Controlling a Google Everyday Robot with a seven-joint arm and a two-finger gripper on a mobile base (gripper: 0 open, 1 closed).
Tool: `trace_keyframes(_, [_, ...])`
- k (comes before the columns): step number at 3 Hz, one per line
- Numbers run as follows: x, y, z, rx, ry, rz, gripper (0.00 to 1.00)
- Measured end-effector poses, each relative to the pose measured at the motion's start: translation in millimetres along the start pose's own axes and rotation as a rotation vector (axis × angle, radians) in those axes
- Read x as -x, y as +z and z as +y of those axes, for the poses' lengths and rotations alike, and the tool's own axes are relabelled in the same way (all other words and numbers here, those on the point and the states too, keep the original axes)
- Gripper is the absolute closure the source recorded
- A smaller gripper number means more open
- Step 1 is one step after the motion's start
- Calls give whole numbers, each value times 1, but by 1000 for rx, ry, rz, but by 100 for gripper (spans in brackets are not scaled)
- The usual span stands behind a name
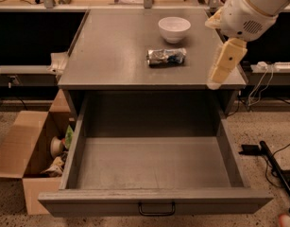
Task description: Place redbull can into top drawer
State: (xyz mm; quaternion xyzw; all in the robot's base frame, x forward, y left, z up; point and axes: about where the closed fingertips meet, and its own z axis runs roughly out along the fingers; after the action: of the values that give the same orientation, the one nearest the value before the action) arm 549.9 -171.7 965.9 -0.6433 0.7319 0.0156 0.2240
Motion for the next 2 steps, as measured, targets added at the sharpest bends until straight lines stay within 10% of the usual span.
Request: trace_keyframes(2, [9, 43, -33, 11, 64, -75, 0])
